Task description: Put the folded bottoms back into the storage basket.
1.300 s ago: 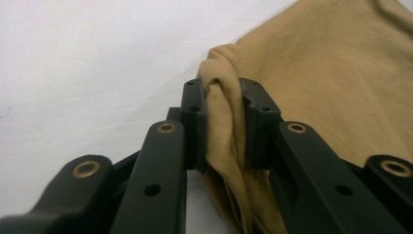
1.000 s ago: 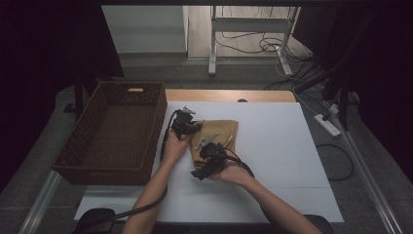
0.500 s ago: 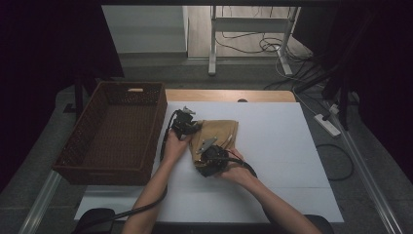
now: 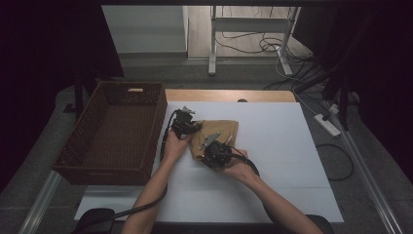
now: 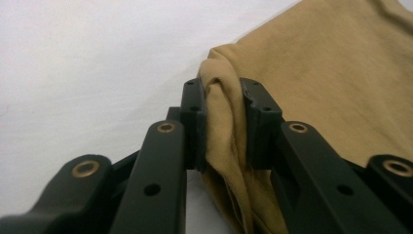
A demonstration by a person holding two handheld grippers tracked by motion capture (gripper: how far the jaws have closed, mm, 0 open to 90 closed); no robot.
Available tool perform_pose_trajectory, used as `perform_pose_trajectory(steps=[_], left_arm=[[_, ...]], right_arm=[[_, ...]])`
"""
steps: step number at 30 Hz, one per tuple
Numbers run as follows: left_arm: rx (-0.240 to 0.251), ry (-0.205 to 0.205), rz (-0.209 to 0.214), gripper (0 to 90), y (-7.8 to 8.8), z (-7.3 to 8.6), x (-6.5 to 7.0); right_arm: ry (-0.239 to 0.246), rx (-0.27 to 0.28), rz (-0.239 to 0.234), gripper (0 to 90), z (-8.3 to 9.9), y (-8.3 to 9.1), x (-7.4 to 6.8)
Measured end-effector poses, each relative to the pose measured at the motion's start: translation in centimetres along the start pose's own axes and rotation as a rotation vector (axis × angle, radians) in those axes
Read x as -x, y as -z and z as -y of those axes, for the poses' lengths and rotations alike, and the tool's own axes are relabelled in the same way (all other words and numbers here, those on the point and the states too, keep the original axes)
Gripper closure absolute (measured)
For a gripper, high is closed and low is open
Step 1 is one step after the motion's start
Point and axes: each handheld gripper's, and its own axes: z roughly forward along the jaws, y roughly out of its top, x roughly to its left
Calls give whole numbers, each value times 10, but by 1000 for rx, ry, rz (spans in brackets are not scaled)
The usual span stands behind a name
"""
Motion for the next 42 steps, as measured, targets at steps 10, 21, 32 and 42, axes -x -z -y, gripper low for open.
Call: perform_pose_trajectory(steps=[10,21,32,42], left_arm=[[-4,3,-1,758,1,-3,1],[53,-29,44,777,30,-36,11],[76,-62,43,784,57,-66,19],[96,-81,7,786,86,-87,16]], right_arm=[[-42,36,-72,739,-1,7,12],[-88,149,-143,746,-8,34,22],[-120,251,-185,747,-23,61,29],[-124,324,-198,747,-41,74,33]])
